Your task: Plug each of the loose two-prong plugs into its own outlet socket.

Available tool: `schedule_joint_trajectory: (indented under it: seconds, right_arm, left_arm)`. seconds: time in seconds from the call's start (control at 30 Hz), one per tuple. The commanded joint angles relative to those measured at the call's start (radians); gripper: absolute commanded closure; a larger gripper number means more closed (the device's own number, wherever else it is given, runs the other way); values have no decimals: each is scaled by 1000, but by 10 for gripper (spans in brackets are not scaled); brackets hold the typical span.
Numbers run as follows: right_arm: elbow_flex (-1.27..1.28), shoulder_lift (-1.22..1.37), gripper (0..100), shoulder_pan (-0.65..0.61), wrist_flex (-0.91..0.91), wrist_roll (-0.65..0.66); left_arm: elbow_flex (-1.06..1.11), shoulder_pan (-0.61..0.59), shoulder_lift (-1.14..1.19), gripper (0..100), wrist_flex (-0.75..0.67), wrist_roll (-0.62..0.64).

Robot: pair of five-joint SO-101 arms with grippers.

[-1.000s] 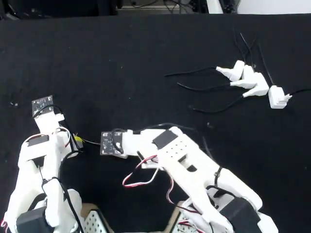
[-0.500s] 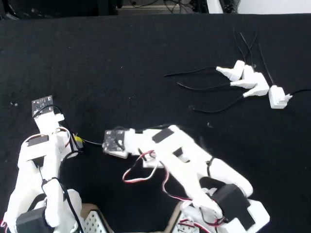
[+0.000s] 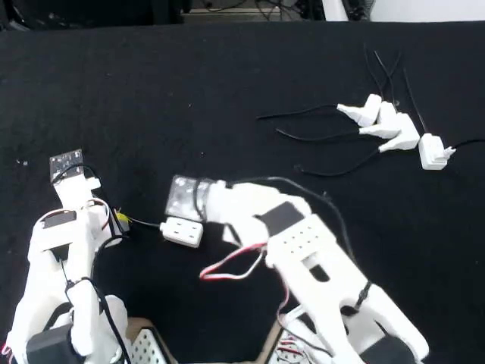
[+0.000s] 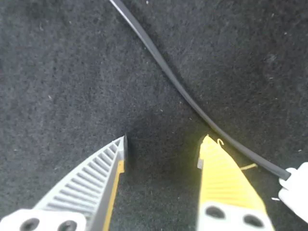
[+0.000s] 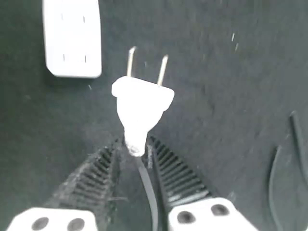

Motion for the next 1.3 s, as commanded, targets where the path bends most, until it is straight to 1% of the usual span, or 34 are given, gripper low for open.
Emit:
schedule_joint_trajectory:
  seconds: [0.0,0.1,0.2,0.27,0.43,0.5,0.6,0.77,0.87,1.0,1.13,1.27]
  right_arm:
    - [-31,-50,988,-66,-43,-115]
    - [-4,-48,988,-84,-176,-255]
    - [39,-48,988,-107,-290,-373]
    - [61,-48,988,-126,-338,-427]
    - [70,-48,988,-160,-362,-486]
    - [70,-48,988,-160,-364,-509]
    - [71,-48,988,-160,-364,-528]
    - [71,-53,988,-164,-364,-546]
    - [71,-54,988,-193,-359,-546]
    - [71,-54,988,-213,-356,-545]
    - [62,-56,988,-210,-327,-540]
    - [58,-56,988,-209,-328,-545]
  left_arm:
    - [-99,-4,-126,751,87,17]
    - [-116,27,-281,751,140,61]
    - [-97,102,-466,751,164,75]
    - [-79,159,-588,751,164,97]
    - [-56,323,-813,751,161,130]
    - [-38,384,-864,751,161,137]
    - [-10,429,-884,751,160,137]
    - [27,435,-893,751,160,129]
    - [47,437,-891,751,150,129]
    - [140,424,-888,751,61,106]
    - [217,367,-890,751,-9,80]
    - [240,329,-893,751,-17,80]
